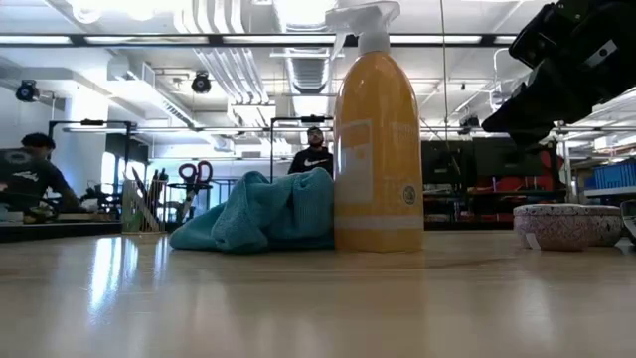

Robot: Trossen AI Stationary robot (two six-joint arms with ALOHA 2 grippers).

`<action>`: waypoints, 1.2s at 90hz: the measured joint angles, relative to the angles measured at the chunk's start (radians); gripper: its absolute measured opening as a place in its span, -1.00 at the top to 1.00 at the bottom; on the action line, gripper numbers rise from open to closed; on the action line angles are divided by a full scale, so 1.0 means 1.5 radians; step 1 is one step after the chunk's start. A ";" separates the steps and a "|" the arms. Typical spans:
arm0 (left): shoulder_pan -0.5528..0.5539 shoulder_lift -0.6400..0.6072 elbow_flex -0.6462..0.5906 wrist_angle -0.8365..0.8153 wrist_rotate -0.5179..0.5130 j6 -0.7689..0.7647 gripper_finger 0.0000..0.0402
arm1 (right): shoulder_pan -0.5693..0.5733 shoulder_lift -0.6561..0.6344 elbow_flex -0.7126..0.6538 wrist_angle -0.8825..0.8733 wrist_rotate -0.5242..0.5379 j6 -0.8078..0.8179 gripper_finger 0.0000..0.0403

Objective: Apply microfiber cloth
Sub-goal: Spray the cellphone on the front and back using the spray bottle

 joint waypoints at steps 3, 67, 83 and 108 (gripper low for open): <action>0.009 -0.002 0.000 0.000 -0.025 0.015 -0.04 | 0.000 0.000 0.000 0.000 0.000 0.000 1.00; -0.006 -0.081 -0.005 -0.007 0.056 -0.110 0.13 | -0.003 -0.001 0.053 0.136 -0.002 -0.195 1.00; -0.020 -0.079 -0.067 0.018 0.047 -0.167 0.06 | -0.003 0.029 0.099 0.162 0.001 -0.194 1.00; -0.009 -0.072 -0.147 0.102 0.018 -0.091 0.07 | -0.002 0.225 0.159 0.222 -0.051 -0.244 1.00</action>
